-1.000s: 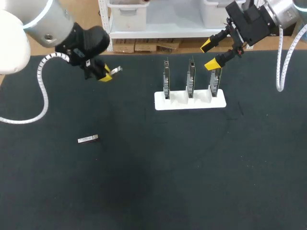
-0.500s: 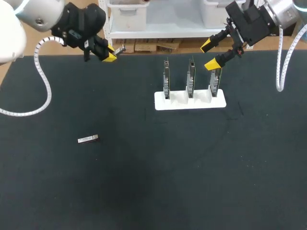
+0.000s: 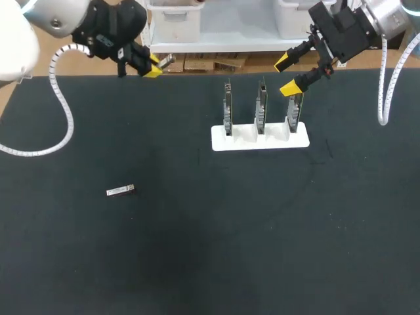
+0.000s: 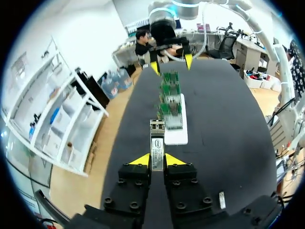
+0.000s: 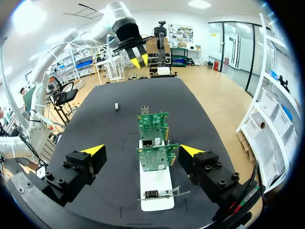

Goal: Pick up the optical module with the left hand, and insert it into the network port with the right hand.

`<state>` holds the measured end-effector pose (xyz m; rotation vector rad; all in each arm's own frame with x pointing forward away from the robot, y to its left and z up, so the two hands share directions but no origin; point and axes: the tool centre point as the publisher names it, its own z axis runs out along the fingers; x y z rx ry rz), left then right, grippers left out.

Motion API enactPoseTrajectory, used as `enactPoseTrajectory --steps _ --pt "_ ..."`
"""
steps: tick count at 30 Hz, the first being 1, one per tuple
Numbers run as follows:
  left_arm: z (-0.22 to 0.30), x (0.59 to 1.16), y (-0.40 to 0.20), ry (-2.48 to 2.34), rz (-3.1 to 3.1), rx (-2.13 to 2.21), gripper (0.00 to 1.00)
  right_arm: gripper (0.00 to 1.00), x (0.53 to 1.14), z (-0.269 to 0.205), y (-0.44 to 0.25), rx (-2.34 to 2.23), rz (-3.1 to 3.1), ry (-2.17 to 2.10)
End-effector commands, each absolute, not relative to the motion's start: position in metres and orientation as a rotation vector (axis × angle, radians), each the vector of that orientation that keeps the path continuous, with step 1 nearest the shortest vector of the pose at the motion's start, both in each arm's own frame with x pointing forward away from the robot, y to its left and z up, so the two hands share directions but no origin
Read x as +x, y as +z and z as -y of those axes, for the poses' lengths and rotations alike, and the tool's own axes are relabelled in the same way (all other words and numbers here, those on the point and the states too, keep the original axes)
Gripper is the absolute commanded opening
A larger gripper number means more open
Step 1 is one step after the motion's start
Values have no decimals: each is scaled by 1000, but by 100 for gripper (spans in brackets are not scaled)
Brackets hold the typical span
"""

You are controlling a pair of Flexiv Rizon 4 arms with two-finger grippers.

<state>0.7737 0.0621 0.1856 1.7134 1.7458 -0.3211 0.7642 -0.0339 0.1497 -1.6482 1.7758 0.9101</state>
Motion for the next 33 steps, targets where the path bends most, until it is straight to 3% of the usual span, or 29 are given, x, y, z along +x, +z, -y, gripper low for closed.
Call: enactPoseTrajectory --steps 1,14,33 --pt "-37 779 182 -412 -1603 1665 0 100 763 34 150 -1646 -1778 906" --pt "23 803 205 -588 -1392 1723 0 100 763 34 150 -1646 -1778 906" --pt "42 805 200 -632 -1354 1705 0 100 763 34 150 -1646 -1778 906"
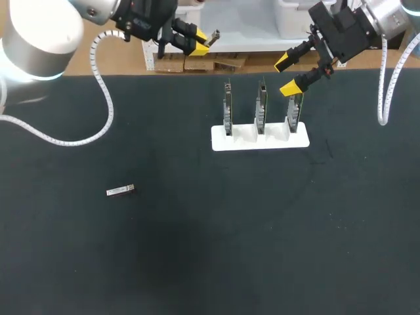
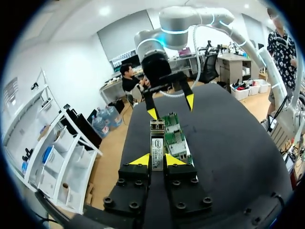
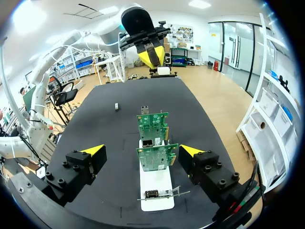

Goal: Pick up the optical module with the left hand, and insert it into the network port with the right hand.

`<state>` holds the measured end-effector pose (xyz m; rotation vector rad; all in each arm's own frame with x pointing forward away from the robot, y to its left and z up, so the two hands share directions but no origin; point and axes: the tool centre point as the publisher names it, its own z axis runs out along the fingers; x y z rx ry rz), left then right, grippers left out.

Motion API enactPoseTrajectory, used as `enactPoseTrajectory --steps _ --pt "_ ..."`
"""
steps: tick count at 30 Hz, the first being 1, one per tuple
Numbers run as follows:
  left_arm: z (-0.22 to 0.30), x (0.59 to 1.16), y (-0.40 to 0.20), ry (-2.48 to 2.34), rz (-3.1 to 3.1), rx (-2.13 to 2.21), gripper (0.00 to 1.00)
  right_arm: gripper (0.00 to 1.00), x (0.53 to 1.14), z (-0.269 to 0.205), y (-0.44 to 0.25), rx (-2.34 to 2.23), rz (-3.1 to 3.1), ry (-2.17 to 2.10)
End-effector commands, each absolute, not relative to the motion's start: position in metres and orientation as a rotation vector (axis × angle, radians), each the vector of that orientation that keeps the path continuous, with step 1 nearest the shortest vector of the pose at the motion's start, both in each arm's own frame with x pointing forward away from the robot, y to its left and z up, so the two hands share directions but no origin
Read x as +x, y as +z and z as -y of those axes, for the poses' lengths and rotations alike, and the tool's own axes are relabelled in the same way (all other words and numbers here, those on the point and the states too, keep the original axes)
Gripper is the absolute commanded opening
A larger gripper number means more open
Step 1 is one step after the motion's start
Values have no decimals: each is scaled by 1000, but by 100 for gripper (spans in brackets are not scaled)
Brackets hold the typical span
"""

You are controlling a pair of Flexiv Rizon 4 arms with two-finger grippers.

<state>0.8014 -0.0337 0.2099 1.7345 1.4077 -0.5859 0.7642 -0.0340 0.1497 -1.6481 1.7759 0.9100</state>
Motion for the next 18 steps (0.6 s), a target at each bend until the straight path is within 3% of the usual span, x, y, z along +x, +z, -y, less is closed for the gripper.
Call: enactPoseTrajectory --steps 1,18 --pt "47 805 198 -658 -1325 1688 0 100 763 34 150 -1646 -1778 906" --pt "79 800 203 -824 -1227 1607 0 100 763 34 150 -1646 -1778 906"
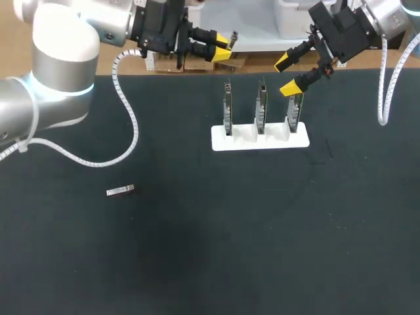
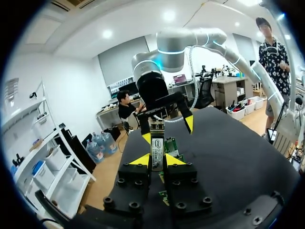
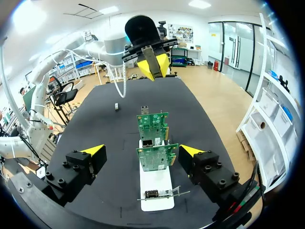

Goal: Pick up the optical module with the left hand, and insert it into the network port with the right hand.

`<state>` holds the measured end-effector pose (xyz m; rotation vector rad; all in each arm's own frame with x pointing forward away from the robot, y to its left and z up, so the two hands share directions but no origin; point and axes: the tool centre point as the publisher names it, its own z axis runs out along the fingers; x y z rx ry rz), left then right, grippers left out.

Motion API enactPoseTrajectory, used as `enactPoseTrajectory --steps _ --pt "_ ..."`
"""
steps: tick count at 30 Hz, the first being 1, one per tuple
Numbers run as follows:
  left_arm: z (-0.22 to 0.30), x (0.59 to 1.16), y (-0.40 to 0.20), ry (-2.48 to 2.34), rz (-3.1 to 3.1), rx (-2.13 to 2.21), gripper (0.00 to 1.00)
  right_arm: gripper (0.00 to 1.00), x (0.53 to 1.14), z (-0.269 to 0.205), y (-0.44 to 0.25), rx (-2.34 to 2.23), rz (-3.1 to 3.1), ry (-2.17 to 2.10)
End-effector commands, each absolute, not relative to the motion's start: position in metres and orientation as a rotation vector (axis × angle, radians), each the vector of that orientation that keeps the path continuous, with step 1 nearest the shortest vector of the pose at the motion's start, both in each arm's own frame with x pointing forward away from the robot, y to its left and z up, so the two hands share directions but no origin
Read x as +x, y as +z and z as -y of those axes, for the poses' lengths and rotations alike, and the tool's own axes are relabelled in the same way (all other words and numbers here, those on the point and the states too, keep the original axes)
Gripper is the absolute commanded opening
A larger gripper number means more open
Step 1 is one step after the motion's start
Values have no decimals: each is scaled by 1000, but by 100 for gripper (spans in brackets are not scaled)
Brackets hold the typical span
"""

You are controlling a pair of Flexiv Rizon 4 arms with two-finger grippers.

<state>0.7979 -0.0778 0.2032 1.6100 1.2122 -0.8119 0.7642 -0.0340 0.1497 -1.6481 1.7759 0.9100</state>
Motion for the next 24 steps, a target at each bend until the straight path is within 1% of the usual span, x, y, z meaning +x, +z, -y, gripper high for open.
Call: enactPoseTrajectory --steps 1,20,24 --pt "81 799 203 -834 -1224 1611 0 100 763 34 150 -1646 -1778 906" --pt "83 798 204 -836 -1259 1650 0 100 763 34 150 -1646 -1778 906" --pt "100 789 201 -897 -1188 1593 0 100 763 34 150 -1646 -1778 906"
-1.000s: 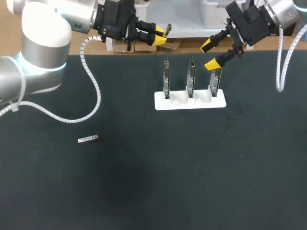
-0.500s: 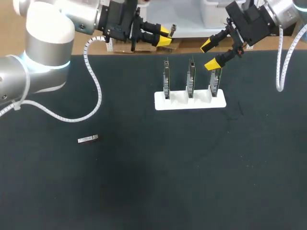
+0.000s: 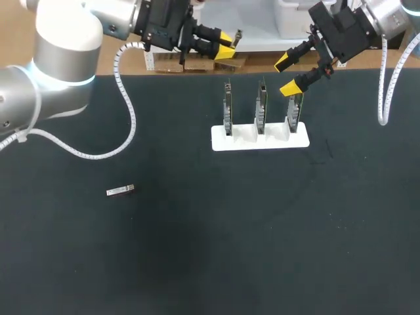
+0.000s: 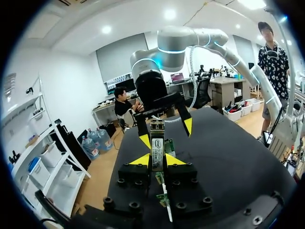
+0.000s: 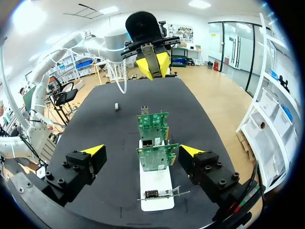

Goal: Pick up the optical module with the left hand, and insert it into the network port with the right hand.

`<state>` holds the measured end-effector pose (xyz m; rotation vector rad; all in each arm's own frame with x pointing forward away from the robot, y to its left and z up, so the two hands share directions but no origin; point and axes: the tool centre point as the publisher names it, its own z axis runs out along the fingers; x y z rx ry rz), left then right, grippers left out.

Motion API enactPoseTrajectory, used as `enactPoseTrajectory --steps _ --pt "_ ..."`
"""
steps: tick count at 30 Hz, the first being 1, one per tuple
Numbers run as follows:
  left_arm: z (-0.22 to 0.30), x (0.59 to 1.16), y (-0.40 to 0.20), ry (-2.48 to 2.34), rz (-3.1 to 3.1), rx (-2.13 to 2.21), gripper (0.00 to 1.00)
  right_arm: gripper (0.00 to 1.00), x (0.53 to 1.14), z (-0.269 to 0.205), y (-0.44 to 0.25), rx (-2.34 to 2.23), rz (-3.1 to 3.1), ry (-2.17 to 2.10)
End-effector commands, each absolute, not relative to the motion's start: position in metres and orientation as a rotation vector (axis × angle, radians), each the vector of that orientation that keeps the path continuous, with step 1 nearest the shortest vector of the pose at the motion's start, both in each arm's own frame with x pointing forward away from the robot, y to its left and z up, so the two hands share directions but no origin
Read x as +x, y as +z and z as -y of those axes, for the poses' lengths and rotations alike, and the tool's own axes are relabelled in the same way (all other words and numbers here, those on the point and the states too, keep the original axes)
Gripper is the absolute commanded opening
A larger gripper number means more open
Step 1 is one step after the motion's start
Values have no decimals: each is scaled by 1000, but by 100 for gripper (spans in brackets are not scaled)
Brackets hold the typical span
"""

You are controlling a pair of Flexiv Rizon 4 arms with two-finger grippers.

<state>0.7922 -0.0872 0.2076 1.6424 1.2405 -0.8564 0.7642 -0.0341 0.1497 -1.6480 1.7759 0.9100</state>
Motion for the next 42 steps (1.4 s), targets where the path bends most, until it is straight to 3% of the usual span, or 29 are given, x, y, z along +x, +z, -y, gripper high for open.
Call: enactPoseTrajectory --steps 1,42 --pt "103 788 199 -923 -1148 1561 0 100 763 34 150 -1646 -1778 906" --pt "163 748 193 -1183 -1066 1417 0 100 763 34 150 -1646 -1778 906"
